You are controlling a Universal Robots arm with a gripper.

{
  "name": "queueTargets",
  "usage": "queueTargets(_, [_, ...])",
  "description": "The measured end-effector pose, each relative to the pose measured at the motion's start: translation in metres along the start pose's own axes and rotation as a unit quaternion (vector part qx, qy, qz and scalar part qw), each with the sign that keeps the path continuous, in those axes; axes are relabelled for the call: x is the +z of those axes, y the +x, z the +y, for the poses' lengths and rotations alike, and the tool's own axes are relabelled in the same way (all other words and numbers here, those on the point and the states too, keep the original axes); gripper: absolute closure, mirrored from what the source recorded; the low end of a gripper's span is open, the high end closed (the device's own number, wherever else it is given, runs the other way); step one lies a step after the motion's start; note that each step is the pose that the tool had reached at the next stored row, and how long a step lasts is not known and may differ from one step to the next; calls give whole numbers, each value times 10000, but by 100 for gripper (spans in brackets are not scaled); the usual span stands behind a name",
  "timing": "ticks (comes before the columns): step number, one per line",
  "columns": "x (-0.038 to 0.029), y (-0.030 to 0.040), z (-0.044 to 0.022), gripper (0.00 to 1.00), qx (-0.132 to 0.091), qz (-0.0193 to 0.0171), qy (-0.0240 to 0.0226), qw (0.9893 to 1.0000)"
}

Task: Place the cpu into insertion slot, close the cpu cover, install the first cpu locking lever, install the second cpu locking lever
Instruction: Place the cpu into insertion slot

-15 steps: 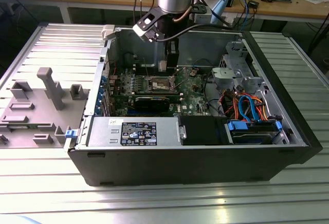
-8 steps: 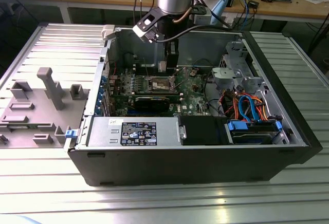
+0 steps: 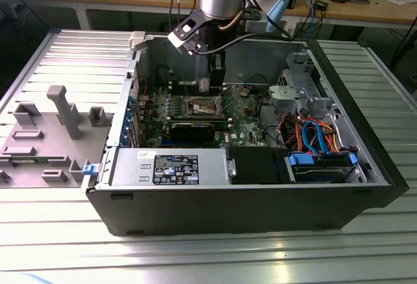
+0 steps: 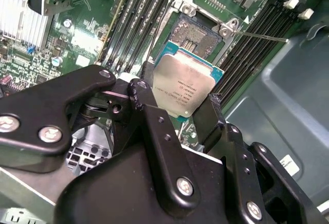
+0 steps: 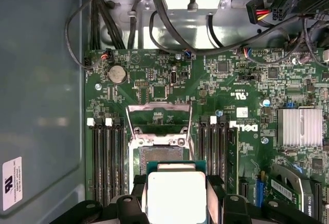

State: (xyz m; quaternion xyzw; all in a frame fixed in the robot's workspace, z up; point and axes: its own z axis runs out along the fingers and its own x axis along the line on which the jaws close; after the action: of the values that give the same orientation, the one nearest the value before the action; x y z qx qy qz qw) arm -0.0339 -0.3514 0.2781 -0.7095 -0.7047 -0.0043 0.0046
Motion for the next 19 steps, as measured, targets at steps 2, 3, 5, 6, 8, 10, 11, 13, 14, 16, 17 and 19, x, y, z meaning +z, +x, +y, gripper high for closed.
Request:
queueTargets(2, [8, 0, 0, 45, 0, -1, 29, 10000])
queueTargets(3, [12, 0, 0, 45, 1, 0, 44, 10000])
queueTargets(5, [22, 0, 0, 45, 1, -1, 91, 10000])
queueTargets(6, [25, 0, 0, 45, 2, -1, 114, 9999])
queueTargets(8, [32, 0, -1, 45, 3, -1, 138, 9999])
queueTargets(10, [38, 0, 0, 45, 2, -2, 145, 9999])
queueTargets(11, [41, 0, 0, 45, 2, -1, 149, 9999])
queueTargets(13, [46, -1, 0, 45, 2, -3, 160, 9999])
queueTargets(14, [48, -1, 0, 45, 2, -3, 161, 9999])
queueTargets(16, [50, -1, 0, 45, 2, -2, 165, 9999])
queueTargets(17, [51, 0, 0, 45, 2, -2, 167, 9999])
queueTargets(19, [54, -1, 0, 45, 2, -2, 172, 9999])
